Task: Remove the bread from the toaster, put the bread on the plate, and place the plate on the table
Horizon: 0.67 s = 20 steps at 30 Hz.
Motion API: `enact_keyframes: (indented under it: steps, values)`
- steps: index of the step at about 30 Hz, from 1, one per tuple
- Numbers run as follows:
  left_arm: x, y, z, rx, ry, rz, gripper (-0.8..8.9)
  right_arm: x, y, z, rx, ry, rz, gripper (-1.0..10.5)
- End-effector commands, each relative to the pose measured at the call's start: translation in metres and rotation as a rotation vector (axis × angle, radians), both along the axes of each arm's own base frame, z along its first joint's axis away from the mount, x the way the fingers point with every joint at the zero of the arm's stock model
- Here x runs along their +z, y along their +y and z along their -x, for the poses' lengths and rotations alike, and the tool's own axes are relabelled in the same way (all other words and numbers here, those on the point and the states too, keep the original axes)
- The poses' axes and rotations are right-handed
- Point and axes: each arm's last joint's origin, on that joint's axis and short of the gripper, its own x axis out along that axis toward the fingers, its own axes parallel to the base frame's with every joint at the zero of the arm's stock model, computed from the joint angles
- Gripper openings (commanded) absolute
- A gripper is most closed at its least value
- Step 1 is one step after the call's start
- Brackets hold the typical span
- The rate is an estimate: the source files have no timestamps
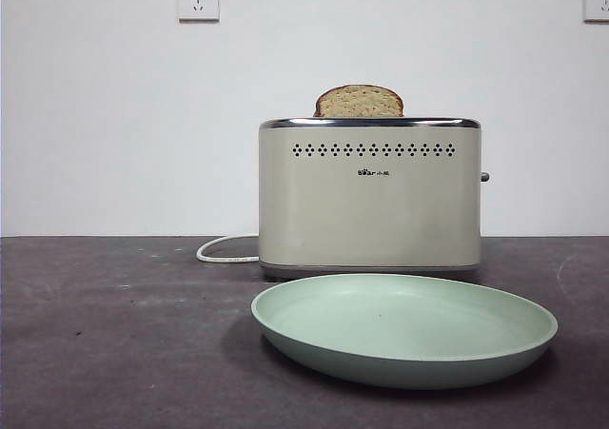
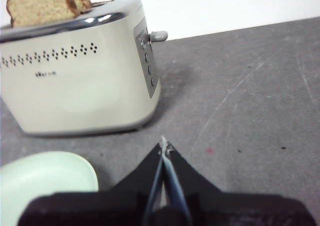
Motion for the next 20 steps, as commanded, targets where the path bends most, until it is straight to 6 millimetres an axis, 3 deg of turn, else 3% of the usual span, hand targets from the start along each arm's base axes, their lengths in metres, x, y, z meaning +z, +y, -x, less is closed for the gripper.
enact_keyframes:
  steps: [1, 9, 20]
  values:
    - [0.018, -0.001, 0.005, -0.011, -0.043, 0.009, -0.06, 0.018, 0.000, 0.003, -0.003, -0.050, -0.066, -0.1]
    - [0.071, -0.004, 0.024, -0.088, -0.112, 0.029, -0.07, 0.068, 0.002, 0.006, 0.091, -0.074, -0.101, -0.1]
    - [0.135, -0.012, 0.033, -0.360, -0.037, 0.053, -0.07, 0.149, 0.009, -0.002, 0.291, 0.203, -0.039, -0.1]
